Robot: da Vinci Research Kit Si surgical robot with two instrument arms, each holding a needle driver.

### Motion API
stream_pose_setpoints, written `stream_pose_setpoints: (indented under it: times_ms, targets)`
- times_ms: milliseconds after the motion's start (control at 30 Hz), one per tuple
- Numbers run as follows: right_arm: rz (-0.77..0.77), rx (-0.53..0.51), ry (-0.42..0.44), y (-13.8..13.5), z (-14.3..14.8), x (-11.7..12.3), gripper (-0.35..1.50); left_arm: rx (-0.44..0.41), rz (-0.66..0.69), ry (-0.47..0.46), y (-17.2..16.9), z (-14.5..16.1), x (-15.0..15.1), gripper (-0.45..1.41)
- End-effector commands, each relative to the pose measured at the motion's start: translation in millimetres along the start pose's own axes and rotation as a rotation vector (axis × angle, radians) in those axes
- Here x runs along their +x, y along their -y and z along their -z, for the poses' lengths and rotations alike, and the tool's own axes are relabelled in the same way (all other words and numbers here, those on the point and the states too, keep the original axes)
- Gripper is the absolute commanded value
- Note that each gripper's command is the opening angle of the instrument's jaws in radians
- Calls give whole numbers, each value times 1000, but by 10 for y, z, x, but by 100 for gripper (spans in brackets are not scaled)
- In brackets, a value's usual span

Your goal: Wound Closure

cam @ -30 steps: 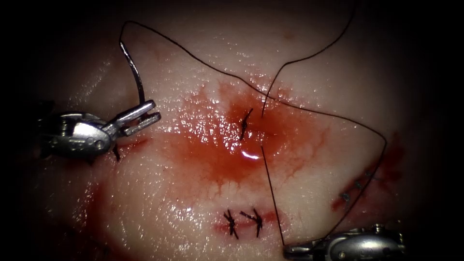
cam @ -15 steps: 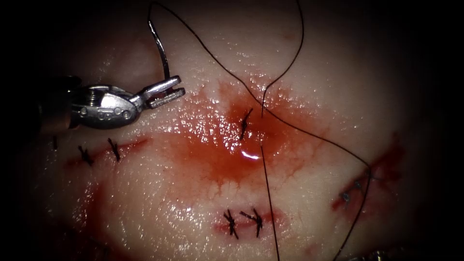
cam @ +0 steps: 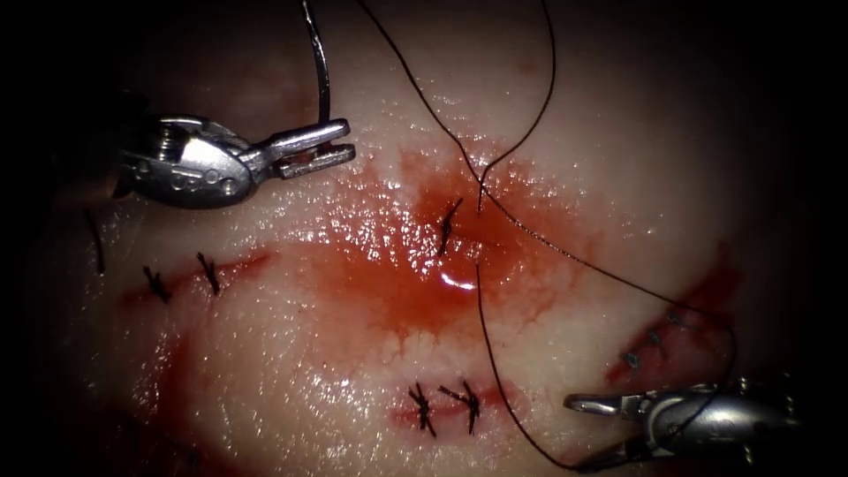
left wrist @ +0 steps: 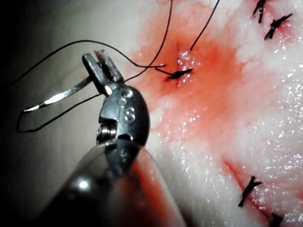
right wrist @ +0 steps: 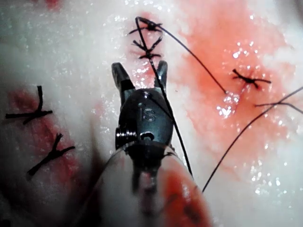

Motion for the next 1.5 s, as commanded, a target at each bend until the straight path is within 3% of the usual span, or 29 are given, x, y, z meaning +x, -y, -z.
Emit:
stream_pose_setpoints:
  times_ms: [33,267,333,400,433,500,533,567,600,700,767,833,967,1000,1100,1133,1200,1300,1400,1500]
  targets:
    - [-1,6,33,4,7,-10,148,7,-5,-6,1,-5,-5,-45]
    - [10,29,110,13,49,-22,148,18,-9,6,4,6,-7,-45]
    - [36,96,252,16,82,-37,145,30,-12,16,6,14,-8,-45]
    - [41,108,281,14,90,-42,141,32,-11,17,7,16,-8,-45]
    - [54,55,405,0,117,-54,138,42,-8,21,10,21,-8,-45]
    - [51,21,432,-8,125,-56,141,41,-8,21,11,22,-8,-45]
    - [61,-55,471,-31,141,-55,147,41,-8,22,11,22,-8,-45]
    - [51,-150,462,-54,152,-48,147,42,-9,23,10,20,-8,-45]
    - [51,-150,462,-54,152,-48,147,42,-9,23,10,20,-8,-45]
    - [41,-181,396,-89,151,-25,147,45,-12,26,6,15,-10,-45]
    - [123,-211,418,-112,138,-1,147,46,-14,27,4,14,-13,-45]
    - [101,-198,391,-121,126,11,143,49,-15,26,3,13,-15,-45]
    - [58,-146,249,-129,86,23,138,44,-16,27,1,12,-22,-45]
    - [51,-120,178,-130,66,21,138,36,-18,28,0,11,-27,-45]
    - [84,-89,97,-124,18,5,138,17,-8,42,-3,8,-43,-45]
    - [108,-69,59,-118,-11,-9,141,10,2,48,-5,7,-54,-45]
    - [118,-62,47,-116,-21,-15,141,5,13,54,-6,7,-59,-45]
    - [185,-28,-25,-104,-76,-51,145,-23,59,88,-17,3,-96,-45]
    - [245,25,-78,-99,-109,-77,145,-53,106,118,-30,-4,-133,-45]
    - [239,28,-115,-97,-125,-73,141,-74,132,139,-40,-8,-157,-45]
